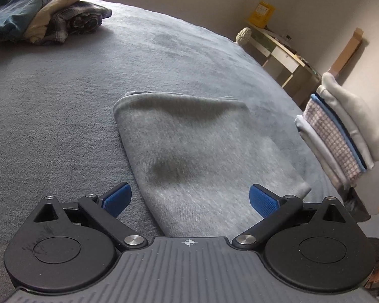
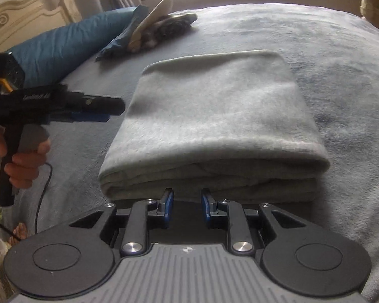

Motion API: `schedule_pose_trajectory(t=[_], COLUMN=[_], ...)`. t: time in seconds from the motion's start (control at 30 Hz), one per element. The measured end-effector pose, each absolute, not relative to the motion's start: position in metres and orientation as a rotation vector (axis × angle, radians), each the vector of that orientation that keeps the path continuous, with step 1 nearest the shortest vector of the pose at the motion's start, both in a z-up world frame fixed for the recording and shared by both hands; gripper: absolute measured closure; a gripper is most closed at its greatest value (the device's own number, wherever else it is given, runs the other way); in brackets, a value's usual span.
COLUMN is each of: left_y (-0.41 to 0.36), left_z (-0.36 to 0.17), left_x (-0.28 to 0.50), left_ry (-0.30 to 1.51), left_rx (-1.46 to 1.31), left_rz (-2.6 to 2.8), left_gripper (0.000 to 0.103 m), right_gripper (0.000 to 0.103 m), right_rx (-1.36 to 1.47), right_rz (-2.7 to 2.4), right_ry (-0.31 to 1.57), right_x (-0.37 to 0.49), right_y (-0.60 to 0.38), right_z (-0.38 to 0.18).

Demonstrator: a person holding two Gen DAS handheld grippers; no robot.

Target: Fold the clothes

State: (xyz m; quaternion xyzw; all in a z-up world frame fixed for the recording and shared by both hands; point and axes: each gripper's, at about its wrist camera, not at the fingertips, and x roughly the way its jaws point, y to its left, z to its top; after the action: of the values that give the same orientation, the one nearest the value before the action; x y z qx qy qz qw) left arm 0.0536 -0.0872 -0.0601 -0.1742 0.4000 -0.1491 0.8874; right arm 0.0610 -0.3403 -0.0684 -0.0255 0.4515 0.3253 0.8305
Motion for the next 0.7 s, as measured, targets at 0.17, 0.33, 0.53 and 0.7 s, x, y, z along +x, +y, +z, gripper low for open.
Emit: schedule_pose_trajectory(t=[0.17,0.33,0.53,0.7], left_y=[-0.108,-0.117,-0.118,-0.121], left_z=[-0.069,-0.074,-0.076,-0.078], left_x=[0.052,0.051,0.052,0.053], left_ry=[0.861,0.873,0.884,0.892], left_rx=[-0.285,-0.235,-0.223,-0.211], left_rz=[-0.332,-0.333,-0.327,-0.323], left_gripper=[0.002,0.002,0.002,0.002], right_gripper=[0.08,0.081,0.085,0.089], right_rx=[-0.062,-0.051,-0.003,-0.012], right_rz=[0.632,0.617,0.572,0.546], right_ry=[0.926,0.883,0.821,0.788], right_x=[0.068,0.069,0.063,0.064], right_y=[-0.342,-0.344,-0.365,-0.362], right_z=[-0.082,-0.09,-0.083,-0.095])
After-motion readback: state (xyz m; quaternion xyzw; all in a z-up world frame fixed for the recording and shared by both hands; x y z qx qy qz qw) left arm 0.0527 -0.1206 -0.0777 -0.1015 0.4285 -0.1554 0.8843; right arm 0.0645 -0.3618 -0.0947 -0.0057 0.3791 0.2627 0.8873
